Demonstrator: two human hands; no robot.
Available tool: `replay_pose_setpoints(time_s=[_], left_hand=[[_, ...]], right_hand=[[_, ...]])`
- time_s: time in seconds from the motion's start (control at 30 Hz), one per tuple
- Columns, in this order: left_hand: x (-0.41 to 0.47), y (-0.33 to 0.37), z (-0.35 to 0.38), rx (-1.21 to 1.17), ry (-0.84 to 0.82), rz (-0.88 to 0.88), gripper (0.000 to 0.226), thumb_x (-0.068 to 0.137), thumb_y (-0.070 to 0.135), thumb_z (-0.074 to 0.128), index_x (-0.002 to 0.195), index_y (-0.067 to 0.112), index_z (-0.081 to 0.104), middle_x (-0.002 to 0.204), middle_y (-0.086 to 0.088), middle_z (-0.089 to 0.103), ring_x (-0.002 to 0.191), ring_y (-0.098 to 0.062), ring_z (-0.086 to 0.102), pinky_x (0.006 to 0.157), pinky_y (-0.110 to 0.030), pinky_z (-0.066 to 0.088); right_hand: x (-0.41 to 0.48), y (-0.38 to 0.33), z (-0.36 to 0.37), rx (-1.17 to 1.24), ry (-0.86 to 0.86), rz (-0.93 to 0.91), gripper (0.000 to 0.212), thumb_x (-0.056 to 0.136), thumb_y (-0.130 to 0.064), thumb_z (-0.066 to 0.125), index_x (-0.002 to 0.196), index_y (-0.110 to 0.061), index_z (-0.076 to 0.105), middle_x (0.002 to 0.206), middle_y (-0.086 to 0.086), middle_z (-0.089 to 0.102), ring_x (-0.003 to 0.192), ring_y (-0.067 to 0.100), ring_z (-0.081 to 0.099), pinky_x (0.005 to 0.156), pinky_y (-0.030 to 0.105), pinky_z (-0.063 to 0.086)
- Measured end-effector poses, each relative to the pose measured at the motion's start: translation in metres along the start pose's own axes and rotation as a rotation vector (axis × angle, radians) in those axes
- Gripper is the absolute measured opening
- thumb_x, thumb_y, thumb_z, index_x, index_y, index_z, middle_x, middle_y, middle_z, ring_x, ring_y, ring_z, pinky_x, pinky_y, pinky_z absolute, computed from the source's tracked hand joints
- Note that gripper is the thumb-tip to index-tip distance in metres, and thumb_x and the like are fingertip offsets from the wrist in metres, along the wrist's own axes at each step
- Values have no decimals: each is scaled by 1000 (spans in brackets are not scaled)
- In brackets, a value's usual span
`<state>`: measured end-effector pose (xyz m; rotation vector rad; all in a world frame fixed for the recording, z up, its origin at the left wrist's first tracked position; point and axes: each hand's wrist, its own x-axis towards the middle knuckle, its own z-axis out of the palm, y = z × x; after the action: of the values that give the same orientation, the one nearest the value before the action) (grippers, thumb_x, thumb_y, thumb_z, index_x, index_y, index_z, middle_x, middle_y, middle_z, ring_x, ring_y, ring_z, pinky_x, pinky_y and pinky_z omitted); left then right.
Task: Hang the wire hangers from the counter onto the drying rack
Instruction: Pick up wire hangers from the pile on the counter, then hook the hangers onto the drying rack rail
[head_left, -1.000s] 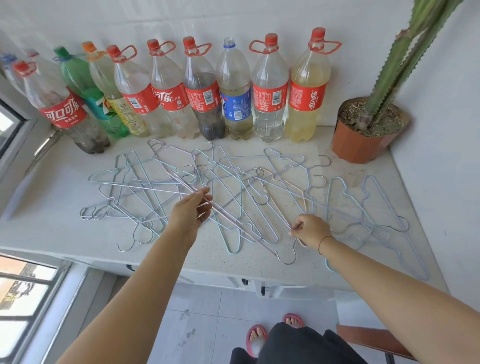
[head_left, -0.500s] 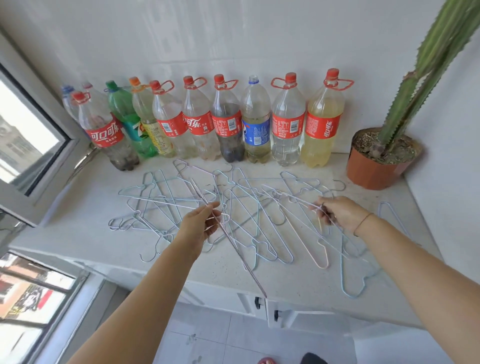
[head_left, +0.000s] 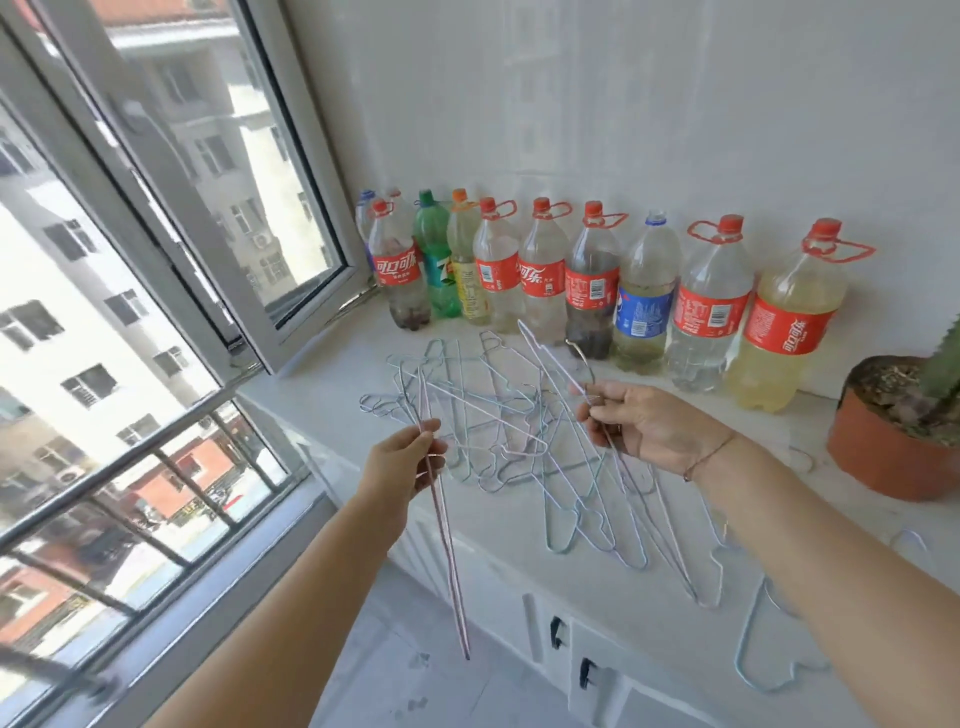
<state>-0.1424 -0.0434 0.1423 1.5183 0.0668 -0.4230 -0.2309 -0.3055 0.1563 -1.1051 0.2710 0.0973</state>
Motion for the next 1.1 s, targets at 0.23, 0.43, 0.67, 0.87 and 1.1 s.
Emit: replay_pose_setpoints(time_s=[0.23,0.43,0.67,0.87,1.1], left_hand=[[-80,-3,-79,-195,183,-6,28,98,5,40,118,14,57,68,-3,61,48,-10,53,58,-24,39],[-158,3,-165,-207,361,79,32,95,-2,42,117,16,55,66,5,71,45,-5,59,49,-19,41],[-277,1,-282,-231,560,173,15,94,1,47,101,10,57,85,0,75,53,-9,60,53,-24,39],[-395,-4,-378,-282,752,196,15,93,4,51,104,11,59,84,-5,71,51,-10,50,47,-20,37],[-546,-25,-486,-328,1022,206,14,92,5,53,101,10,63,77,-4,67,58,-12,49,51,-22,37]], right_hand=[[5,22,107,-64,-222,64,31,95,0,39,120,-11,53,79,11,58,60,14,55,56,22,53],[-5,49,224,-93,-490,143,34,95,3,35,120,-13,53,78,12,62,60,15,59,59,24,56],[-47,101,379,-138,-784,226,28,95,3,37,117,-3,53,80,12,66,63,14,65,63,26,57],[-123,158,501,-200,-951,243,25,93,1,42,115,2,54,81,10,62,70,16,61,62,25,56],[-231,253,641,-155,-1080,329,23,90,2,47,108,-2,60,80,8,62,69,14,64,65,28,57]])
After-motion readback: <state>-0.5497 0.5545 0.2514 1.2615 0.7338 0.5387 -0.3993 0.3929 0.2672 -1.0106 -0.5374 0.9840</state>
